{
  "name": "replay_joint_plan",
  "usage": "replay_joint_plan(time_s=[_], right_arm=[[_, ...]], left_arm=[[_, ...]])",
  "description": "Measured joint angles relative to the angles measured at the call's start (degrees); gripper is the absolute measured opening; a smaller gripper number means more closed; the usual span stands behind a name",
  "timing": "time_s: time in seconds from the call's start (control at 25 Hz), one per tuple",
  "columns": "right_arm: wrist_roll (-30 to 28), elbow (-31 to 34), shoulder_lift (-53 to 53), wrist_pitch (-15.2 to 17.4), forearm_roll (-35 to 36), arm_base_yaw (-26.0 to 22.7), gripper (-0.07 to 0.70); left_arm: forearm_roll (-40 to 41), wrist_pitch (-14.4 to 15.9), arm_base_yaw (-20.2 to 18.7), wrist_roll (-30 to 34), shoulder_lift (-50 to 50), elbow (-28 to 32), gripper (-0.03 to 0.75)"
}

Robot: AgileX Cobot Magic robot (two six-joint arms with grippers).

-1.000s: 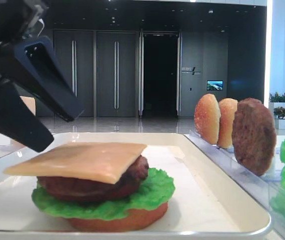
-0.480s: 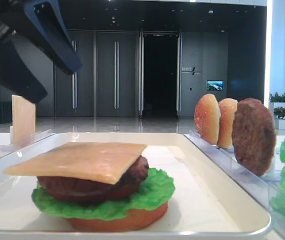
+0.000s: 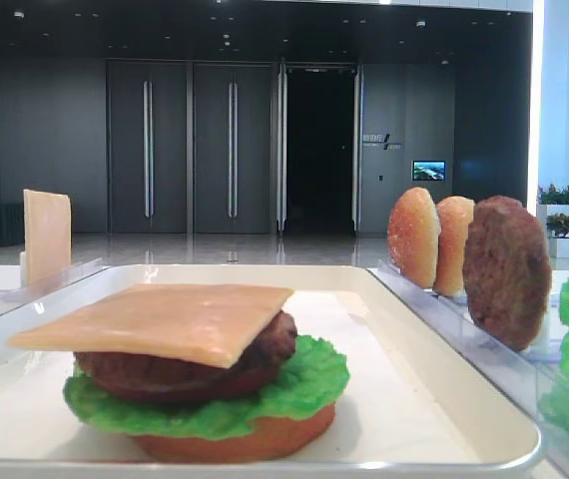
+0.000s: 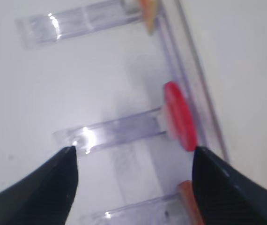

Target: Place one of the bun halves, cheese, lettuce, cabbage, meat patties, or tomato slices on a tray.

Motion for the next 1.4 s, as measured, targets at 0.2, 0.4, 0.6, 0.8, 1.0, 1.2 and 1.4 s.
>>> replay_joint_plan(time_s=[0.2,0.4,0.6,0.8,1.0,1.2,1.4], right_arm=[[0.0,0.0,0.0,0.0,0.0,0.0,0.503],[0.0,0.0,0.0,0.0,0.0,0.0,0.503],[0.0,0.0,0.0,0.0,0.0,0.0,0.503],[0.0,0.0,0.0,0.0,0.0,0.0,0.503],[0.0,0.0,0.0,0.0,0.0,0.0,0.503],[0.0,0.0,0.0,0.0,0.0,0.0,0.503],[0.0,0.0,0.0,0.0,0.0,0.0,0.503]], left_arm=[[9.5,6.2,3.8,-5.4,0.0,-0.9,0.576],[13.1,9.3,4.2,-8.9,-0.2,-1.0,0.576],[11.9,8.1,4.2,-9.2,-6.4,4.3,0.576],[9.3,6.2,4.2,-9.2,-18.5,13.7,0.576],[6.9,7.6,4.2,-9.2,-30.6,20.7,0.576],[6.5,8.6,4.2,-8.4,-42.5,26.2,0.576],[6.4,8.0,4.2,-7.9,-53.6,32.4,0.576]])
